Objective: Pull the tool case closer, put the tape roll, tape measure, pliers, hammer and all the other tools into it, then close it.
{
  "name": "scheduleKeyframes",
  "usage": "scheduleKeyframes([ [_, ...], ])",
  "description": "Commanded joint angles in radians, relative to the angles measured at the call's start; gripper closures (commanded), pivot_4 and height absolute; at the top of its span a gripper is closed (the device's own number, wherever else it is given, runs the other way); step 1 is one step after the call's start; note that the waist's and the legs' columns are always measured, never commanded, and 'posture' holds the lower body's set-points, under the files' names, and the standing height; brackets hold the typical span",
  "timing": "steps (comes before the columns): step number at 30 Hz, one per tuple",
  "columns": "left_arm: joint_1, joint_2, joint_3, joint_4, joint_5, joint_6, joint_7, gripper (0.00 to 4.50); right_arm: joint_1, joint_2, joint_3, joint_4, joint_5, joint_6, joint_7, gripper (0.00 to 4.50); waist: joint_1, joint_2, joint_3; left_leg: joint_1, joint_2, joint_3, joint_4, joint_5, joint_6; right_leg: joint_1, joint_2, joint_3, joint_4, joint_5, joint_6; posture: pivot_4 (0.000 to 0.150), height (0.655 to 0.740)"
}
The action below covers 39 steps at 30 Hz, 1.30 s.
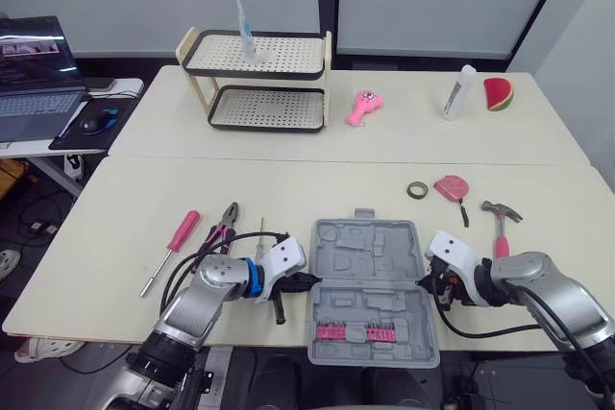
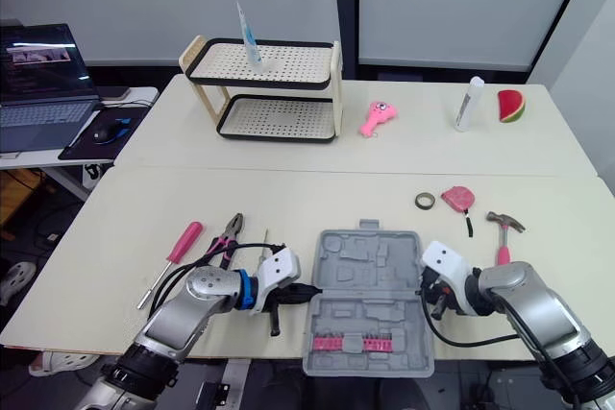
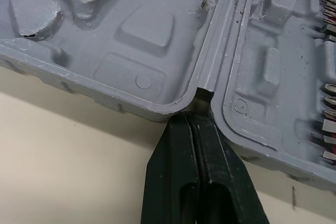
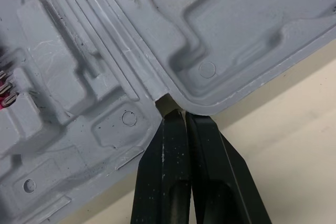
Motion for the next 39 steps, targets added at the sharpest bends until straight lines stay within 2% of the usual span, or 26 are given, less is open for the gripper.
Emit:
scheduleKeyframes([
  [1, 0.005, 0.004, -0.008, -0.042, -0.019, 0.005, -0.006, 4.5, 0.009, -0.017, 0.009, -0.038, 0.017, -0.015, 0.002, 4.47, 0.001, 0.0, 0.0, 0.0, 0.0, 0.0, 0.0, 0.0, 0.0, 0.0, 0.0, 0.0, 0.0, 0.0, 0.0, 0.15, 0.74],
  [39, 0.048, 0.049, -0.002, -0.075, -0.036, 0.027, -0.015, 4.5, 0.006, -0.027, 0.051, -0.029, 0.051, -0.033, -0.009, 4.47, 0.0, 0.0, 0.0, 0.0, 0.0, -0.001, 0.0, 0.0, 0.0, 0.001, 0.0, 0.0, 0.0, 0.0, 0.0, 0.15, 0.74],
])
